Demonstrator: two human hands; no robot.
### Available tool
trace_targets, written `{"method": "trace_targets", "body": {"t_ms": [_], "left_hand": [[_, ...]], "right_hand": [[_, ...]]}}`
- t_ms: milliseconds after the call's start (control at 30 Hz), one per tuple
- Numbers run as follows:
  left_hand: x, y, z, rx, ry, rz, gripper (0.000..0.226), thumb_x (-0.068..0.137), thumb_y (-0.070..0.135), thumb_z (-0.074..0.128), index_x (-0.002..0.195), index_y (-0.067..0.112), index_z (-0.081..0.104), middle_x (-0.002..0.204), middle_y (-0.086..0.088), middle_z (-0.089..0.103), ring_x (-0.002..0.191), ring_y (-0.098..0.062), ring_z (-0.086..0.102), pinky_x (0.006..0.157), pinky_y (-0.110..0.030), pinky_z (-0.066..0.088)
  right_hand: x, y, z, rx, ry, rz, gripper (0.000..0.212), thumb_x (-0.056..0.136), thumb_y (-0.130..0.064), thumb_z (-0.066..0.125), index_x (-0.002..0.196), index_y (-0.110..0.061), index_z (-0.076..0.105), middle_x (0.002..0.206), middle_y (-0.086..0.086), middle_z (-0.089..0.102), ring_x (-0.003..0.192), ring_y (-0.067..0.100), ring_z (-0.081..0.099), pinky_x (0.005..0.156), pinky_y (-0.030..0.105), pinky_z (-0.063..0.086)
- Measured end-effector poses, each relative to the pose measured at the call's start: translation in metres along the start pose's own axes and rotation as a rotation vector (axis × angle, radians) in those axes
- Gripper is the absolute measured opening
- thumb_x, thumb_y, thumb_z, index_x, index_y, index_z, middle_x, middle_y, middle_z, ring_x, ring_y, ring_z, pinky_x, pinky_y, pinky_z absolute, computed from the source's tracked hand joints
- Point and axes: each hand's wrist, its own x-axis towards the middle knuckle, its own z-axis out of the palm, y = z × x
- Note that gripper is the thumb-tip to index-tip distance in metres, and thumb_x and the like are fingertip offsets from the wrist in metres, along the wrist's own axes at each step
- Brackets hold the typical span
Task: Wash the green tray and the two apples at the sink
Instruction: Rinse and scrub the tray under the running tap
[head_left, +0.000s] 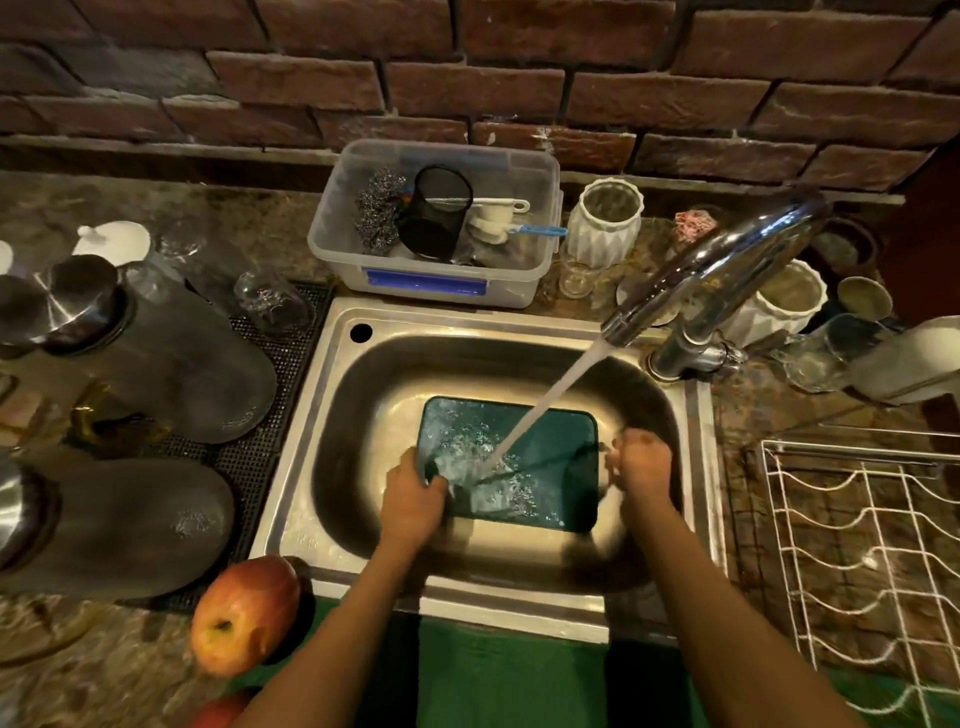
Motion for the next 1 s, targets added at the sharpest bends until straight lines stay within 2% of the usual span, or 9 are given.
{"method": "trace_targets", "body": {"t_ms": [133,267,367,433,533,667,767,833,1000], "left_hand": [[0.038,-0.007,-0.001,-0.126,-0.037,-0.203,0.061,0.095,0.014,0.059,0.151,0.007,0.034,0.140,-0.026,0.053,0.125,-0.040,0.054,0.105,-0.045,0.043],[0.056,-0.013,0.008,-0.181,-0.073,-0.237,0.053,0.094,0.015,0.060,0.143,0.008,0.042,0.132,-0.021,0.060,0.118,-0.038,0.059,0.100,-0.044,0.047],[0.061,-0.009,0.014,-0.276,-0.089,-0.277,0.035,0.095,0.016,0.060,0.128,0.007,0.052,0.119,-0.020,0.065,0.096,-0.030,0.065,0.077,-0.034,0.052],[0.060,-0.012,0.017,-0.271,-0.097,-0.283,0.031,0.095,0.020,0.060,0.122,0.007,0.055,0.105,-0.013,0.065,0.081,-0.020,0.062,0.065,-0.028,0.048],[0.055,-0.015,0.017,-0.257,-0.063,-0.280,0.034,0.093,0.025,0.063,0.121,0.007,0.056,0.109,-0.015,0.066,0.093,-0.031,0.064,0.082,-0.039,0.054],[0.045,-0.003,0.007,-0.215,0.047,-0.231,0.031,0.092,0.026,0.064,0.115,0.006,0.060,0.102,-0.014,0.065,0.087,-0.029,0.059,0.063,-0.030,0.044],[0.037,0.012,-0.005,-0.213,0.108,-0.165,0.028,0.092,0.027,0.063,0.109,0.005,0.061,0.099,-0.013,0.066,0.091,-0.033,0.061,0.075,-0.038,0.050],[0.030,0.022,-0.014,-0.225,0.147,-0.120,0.026,0.092,0.028,0.063,0.108,0.007,0.060,0.096,-0.010,0.065,0.093,-0.032,0.062,0.080,-0.039,0.050],[0.021,0.027,-0.027,-0.277,0.205,-0.040,0.031,0.092,0.031,0.062,0.118,0.015,0.055,0.106,-0.005,0.062,0.096,-0.026,0.060,0.083,-0.041,0.051]], "right_hand": [[0.009,0.036,0.004,-0.124,-0.094,0.138,0.028,0.099,-0.019,0.046,0.071,-0.016,0.053,0.071,0.006,0.049,0.063,0.020,0.044,0.055,0.029,0.033],[0.016,0.049,0.007,-0.096,-0.145,0.195,0.025,0.098,-0.029,0.046,0.087,-0.015,0.063,0.093,0.015,0.064,0.082,0.030,0.060,0.070,0.035,0.046],[0.019,0.051,0.010,-0.051,-0.193,0.229,0.035,0.099,-0.038,0.047,0.107,-0.010,0.067,0.099,0.019,0.069,0.080,0.029,0.065,0.062,0.032,0.049],[0.020,0.051,0.009,-0.019,-0.209,0.290,0.043,0.098,-0.045,0.047,0.121,-0.011,0.063,0.111,0.020,0.068,0.093,0.034,0.066,0.073,0.040,0.055],[0.020,0.053,0.005,-0.034,-0.207,0.340,0.050,0.098,-0.051,0.045,0.130,-0.016,0.058,0.120,0.016,0.064,0.105,0.036,0.062,0.088,0.049,0.053],[0.014,0.055,0.007,-0.057,-0.209,0.355,0.054,0.098,-0.053,0.044,0.130,-0.013,0.058,0.120,0.013,0.066,0.107,0.033,0.061,0.095,0.049,0.051],[0.006,0.054,0.011,-0.084,-0.210,0.364,0.059,0.097,-0.056,0.044,0.136,-0.013,0.055,0.130,0.014,0.062,0.115,0.033,0.058,0.104,0.050,0.046],[-0.001,0.053,0.015,-0.038,-0.215,0.371,0.058,0.096,-0.057,0.046,0.132,-0.013,0.057,0.125,0.015,0.065,0.109,0.033,0.061,0.097,0.050,0.051],[-0.018,0.040,0.020,0.168,-0.278,0.381,0.046,0.095,-0.061,0.047,0.111,-0.021,0.064,0.100,0.010,0.072,0.087,0.028,0.070,0.052,0.033,0.056]]}}
